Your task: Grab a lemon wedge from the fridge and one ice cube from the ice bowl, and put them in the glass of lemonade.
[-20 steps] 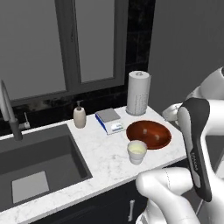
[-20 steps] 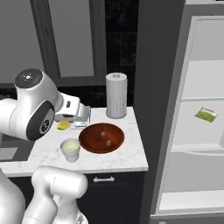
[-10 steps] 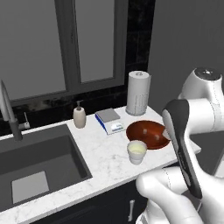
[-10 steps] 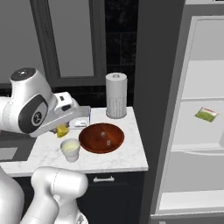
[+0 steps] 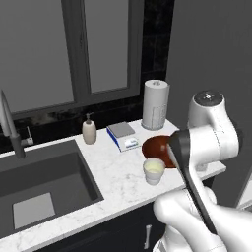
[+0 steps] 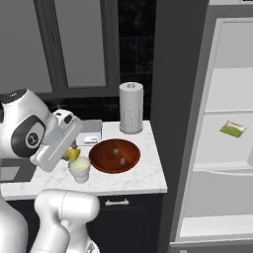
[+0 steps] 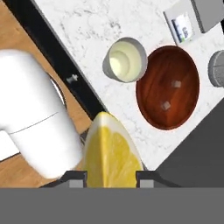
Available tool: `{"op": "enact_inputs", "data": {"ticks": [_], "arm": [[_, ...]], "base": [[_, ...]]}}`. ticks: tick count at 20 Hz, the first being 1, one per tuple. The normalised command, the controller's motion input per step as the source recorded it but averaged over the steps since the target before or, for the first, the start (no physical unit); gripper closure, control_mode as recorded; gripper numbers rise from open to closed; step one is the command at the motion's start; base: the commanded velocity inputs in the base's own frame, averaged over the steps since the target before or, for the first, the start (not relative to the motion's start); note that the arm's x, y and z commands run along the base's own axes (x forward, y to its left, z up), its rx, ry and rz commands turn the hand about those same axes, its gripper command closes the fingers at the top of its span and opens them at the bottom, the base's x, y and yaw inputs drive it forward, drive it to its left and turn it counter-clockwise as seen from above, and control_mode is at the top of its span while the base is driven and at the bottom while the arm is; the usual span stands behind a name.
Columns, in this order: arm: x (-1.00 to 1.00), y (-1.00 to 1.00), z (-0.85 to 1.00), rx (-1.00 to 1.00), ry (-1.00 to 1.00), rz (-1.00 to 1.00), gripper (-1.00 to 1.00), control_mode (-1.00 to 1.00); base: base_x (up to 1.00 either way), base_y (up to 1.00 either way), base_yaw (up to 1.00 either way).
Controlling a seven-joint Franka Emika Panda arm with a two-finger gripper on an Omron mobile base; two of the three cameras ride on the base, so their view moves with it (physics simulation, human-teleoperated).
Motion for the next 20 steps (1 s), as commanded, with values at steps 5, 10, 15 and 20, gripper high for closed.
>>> {"op": "enact_inputs", "data": {"ticks": [5,10,15,20], "arm": [[0.09,0.0,-0.12,-0.42,0.29,0.52,1.0,-1.0],[0.06,0.15,-0.1,-0.43,0.32,0.48,1.0,-1.0],[0.12,0.47,-0.13,-0.35,0.34,0.4,1.0,-1.0],[0.23,0.51,-0.14,-0.29,0.34,0.27,1.0,-1.0]], "base": [[0.0,0.0,0.0],[0.0,0.0,0.0],[0.0,0.0,0.0],[0.0,0.0,0.0]]}}
